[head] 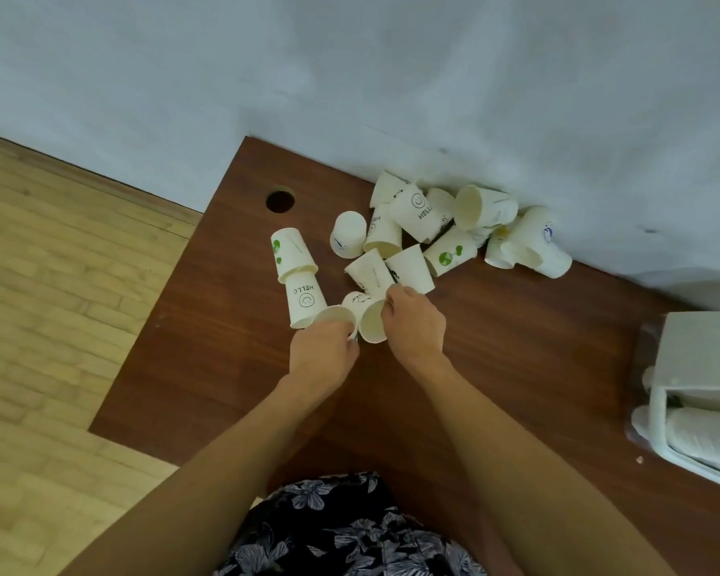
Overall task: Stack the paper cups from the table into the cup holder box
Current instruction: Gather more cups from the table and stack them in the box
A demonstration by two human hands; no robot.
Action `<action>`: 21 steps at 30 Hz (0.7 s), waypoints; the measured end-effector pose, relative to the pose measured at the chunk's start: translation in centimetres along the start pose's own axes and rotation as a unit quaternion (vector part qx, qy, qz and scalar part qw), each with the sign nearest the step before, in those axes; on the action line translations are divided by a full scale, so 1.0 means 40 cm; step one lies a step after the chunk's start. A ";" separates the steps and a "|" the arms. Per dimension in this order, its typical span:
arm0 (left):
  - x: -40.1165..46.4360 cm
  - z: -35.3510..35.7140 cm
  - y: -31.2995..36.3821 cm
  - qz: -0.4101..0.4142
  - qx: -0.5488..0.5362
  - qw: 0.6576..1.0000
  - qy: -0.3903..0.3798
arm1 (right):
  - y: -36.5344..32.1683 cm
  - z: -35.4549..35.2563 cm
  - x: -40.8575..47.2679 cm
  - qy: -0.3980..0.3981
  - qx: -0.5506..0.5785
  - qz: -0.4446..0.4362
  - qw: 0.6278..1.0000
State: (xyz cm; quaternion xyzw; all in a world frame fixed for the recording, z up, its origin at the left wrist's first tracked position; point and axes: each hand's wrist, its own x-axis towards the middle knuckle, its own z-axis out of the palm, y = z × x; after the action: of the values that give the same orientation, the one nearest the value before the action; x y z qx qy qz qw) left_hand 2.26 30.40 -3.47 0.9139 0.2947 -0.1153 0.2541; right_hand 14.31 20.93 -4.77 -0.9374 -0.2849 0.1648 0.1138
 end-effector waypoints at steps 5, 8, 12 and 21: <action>-0.026 -0.012 0.068 0.039 -0.027 0.998 0.033 | 0.111 -0.076 -0.098 0.055 0.093 0.057 0.992; -0.047 -0.014 0.126 0.068 -0.025 0.996 0.042 | 0.181 -0.120 -0.176 0.082 0.158 0.107 0.978; -0.083 0.001 0.225 0.117 -0.031 0.992 0.037 | 0.254 -0.184 -0.299 0.154 0.189 0.151 0.958; -0.177 0.057 0.515 0.267 -0.035 0.962 0.050 | 0.466 -0.273 -0.526 0.254 0.224 0.192 0.921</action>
State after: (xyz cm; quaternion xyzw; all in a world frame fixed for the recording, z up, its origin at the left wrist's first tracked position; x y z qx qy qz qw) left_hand 8.75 11.45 5.34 0.9546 0.0564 0.0128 0.2923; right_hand 11.18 -7.53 4.66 -0.9346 -0.0170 -0.0003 0.3552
